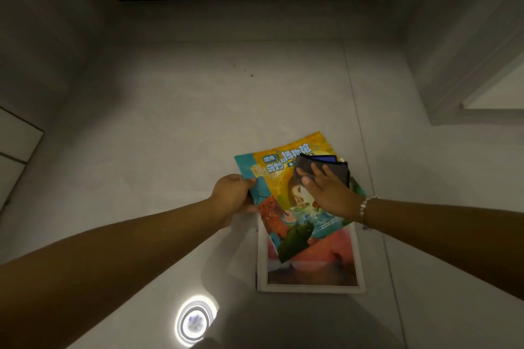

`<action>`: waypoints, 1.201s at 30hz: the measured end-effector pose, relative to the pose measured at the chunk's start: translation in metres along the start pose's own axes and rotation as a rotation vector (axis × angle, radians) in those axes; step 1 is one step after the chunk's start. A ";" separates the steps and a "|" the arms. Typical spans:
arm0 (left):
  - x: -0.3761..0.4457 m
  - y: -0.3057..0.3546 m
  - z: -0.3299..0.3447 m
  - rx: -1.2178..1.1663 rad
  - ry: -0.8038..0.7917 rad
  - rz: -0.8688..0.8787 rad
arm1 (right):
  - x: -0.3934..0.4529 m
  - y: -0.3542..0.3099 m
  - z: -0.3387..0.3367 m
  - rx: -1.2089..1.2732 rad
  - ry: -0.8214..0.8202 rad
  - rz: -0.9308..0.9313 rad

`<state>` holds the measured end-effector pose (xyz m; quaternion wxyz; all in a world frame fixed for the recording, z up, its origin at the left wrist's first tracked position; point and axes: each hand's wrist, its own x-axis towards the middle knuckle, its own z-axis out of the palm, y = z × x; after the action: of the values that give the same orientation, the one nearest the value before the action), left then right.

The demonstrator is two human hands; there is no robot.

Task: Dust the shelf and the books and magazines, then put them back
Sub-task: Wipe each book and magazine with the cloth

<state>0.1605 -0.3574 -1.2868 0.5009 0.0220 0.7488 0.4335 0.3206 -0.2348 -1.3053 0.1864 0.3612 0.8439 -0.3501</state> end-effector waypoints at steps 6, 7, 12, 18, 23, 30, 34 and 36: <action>-0.028 0.024 0.013 -0.085 -0.191 0.115 | -0.018 -0.057 -0.019 0.519 0.100 -0.024; -0.031 0.026 0.014 -0.106 -0.204 0.123 | -0.019 -0.060 -0.023 0.532 0.130 -0.038; -0.039 0.040 0.015 -0.187 -0.271 0.155 | -0.024 -0.061 -0.051 0.511 0.218 -0.190; -0.045 0.049 0.019 -0.143 -0.336 0.228 | -0.037 -0.056 -0.077 0.542 0.309 -0.142; -0.031 0.043 0.012 -0.187 -0.135 0.150 | -0.057 -0.055 -0.107 0.930 0.251 -0.118; -0.011 0.023 -0.013 -0.261 -0.291 -0.062 | -0.050 -0.023 -0.120 1.212 0.196 0.042; -0.001 0.009 -0.020 -0.201 -0.146 -0.018 | -0.045 0.003 -0.105 1.137 0.239 0.072; 0.001 0.000 -0.019 -0.147 -0.087 -0.009 | -0.045 0.012 -0.098 1.129 0.246 0.077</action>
<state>0.1453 -0.3690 -1.2851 0.5353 0.0006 0.6927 0.4834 0.3532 -0.1799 -1.2182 -0.1221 0.4732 0.5282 -0.6944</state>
